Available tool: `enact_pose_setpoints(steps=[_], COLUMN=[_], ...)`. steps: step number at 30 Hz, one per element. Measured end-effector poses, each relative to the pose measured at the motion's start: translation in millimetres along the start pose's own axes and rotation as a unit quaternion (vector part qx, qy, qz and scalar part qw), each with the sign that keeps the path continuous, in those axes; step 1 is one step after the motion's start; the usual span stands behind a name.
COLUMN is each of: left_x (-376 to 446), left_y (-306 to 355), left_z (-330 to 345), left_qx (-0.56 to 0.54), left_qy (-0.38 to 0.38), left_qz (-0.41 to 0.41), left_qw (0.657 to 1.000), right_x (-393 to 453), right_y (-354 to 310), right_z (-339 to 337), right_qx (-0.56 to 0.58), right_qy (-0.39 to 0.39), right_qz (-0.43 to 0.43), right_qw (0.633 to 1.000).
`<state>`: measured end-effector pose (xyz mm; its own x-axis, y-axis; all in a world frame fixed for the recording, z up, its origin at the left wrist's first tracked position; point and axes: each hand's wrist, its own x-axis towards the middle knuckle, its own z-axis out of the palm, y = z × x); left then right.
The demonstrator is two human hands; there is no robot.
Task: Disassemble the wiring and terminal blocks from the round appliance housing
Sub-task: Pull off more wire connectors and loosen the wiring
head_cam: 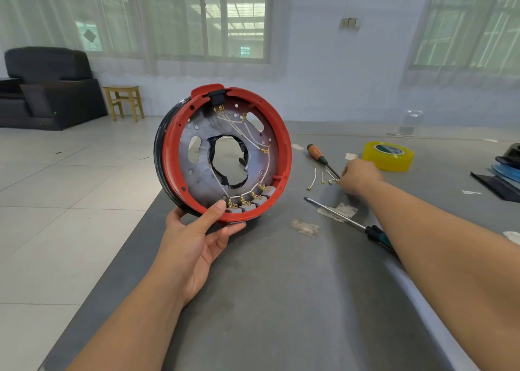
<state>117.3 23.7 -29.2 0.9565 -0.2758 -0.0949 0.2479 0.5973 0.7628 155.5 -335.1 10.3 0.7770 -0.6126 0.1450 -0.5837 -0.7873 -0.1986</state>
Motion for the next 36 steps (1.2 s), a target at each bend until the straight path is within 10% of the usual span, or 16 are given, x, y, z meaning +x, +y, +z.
enact_pose_setpoints(steps=[36], left_x=[2.3], left_y=[-0.4], left_z=[-0.1], left_qx=[0.01], left_qy=[0.01], left_qz=[-0.005], left_qw=[1.0], right_x=[53.1], right_y=[-2.4], right_z=[4.8], right_qx=[-0.081], right_qy=[0.009], right_qz=[0.038], right_qw=[0.996])
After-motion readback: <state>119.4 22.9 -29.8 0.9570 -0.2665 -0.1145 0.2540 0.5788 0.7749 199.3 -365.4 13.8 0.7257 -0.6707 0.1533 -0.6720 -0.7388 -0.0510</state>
